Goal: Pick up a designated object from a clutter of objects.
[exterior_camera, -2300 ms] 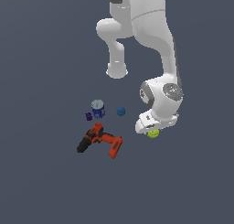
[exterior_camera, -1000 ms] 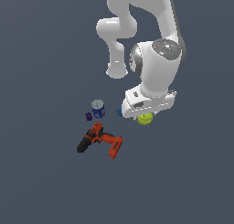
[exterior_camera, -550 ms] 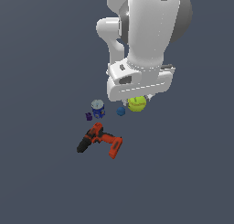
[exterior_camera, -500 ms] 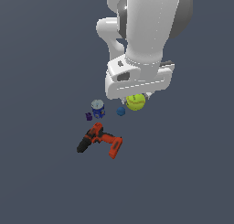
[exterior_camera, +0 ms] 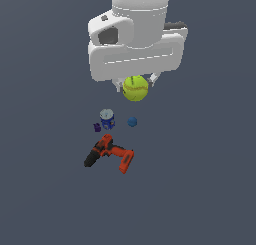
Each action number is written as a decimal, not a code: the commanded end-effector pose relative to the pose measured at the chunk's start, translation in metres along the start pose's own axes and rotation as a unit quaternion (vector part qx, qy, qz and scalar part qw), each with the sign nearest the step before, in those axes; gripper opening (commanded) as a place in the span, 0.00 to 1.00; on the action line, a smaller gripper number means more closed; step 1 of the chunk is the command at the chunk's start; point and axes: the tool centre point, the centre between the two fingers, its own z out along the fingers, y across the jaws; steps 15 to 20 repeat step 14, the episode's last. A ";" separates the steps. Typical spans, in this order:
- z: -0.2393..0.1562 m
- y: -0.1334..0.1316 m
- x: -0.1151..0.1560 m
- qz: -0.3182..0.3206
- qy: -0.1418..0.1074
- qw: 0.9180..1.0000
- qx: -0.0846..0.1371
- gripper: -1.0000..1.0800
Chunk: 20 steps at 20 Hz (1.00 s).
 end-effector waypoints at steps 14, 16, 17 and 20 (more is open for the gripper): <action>-0.052 0.025 0.001 0.000 0.000 1.000 -0.001 0.00; -0.052 0.025 0.001 0.000 0.000 1.000 -0.001 0.00; -0.052 0.025 0.001 0.000 0.000 1.000 -0.001 0.00; -0.052 0.025 0.001 0.000 0.000 1.000 -0.001 0.00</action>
